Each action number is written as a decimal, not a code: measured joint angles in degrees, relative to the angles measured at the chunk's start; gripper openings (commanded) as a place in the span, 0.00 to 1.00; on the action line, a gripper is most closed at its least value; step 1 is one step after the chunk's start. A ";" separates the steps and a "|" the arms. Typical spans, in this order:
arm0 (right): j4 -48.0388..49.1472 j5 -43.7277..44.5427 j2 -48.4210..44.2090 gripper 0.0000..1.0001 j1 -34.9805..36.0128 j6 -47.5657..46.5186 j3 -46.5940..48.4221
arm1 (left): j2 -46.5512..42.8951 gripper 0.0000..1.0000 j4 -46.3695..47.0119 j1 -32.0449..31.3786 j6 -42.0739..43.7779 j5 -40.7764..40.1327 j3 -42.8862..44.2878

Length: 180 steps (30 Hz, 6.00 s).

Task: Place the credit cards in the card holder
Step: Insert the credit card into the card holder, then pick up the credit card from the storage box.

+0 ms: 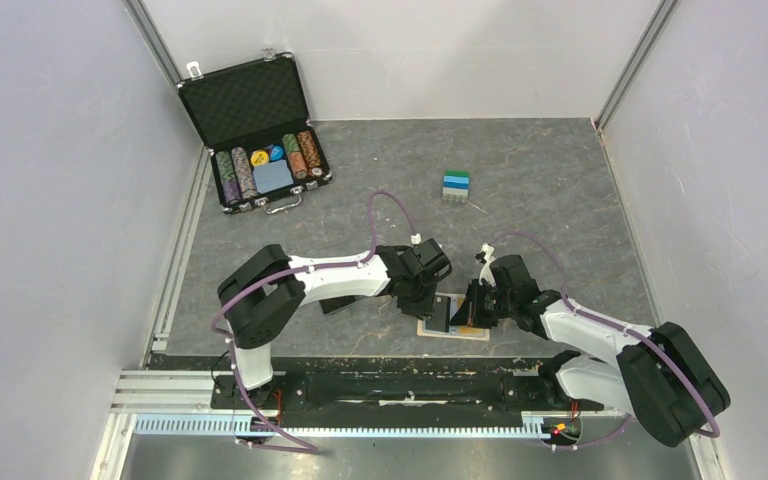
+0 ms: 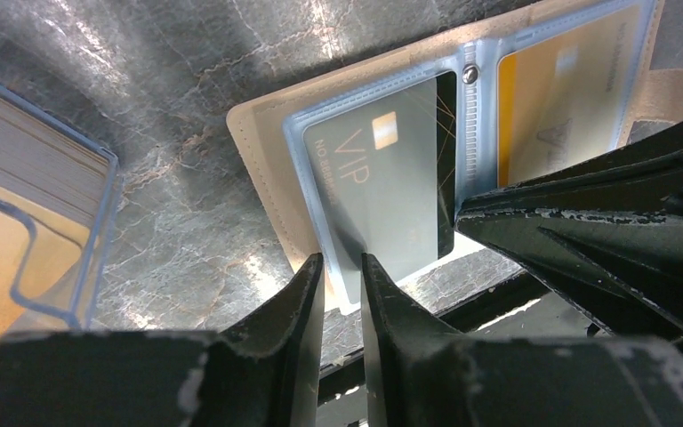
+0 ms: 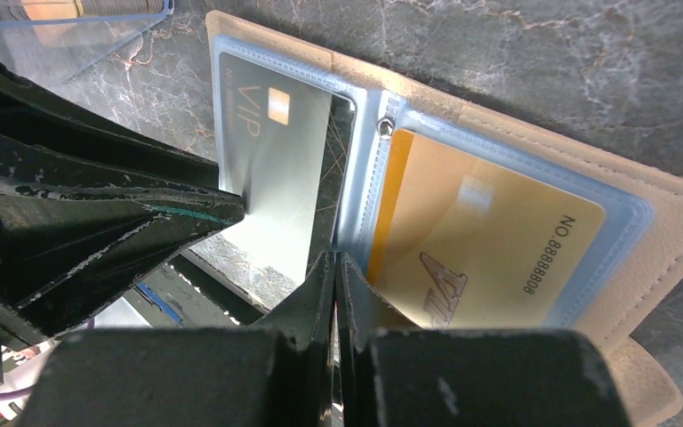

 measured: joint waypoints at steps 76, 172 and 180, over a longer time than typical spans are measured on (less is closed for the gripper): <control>-25.97 15.65 -9.62 0.40 0.33 -8.46 22.49 | -18.56 0.61 17.68 10.99 -3.02 13.53 -13.94; 0.33 1.27 48.63 0.24 24.52 -5.38 55.01 | -33.44 0.10 -22.45 30.88 14.25 -7.65 -13.40; 0.39 -0.94 48.70 0.00 24.79 -3.78 57.29 | -34.05 0.14 -24.79 30.86 14.53 -10.69 -13.40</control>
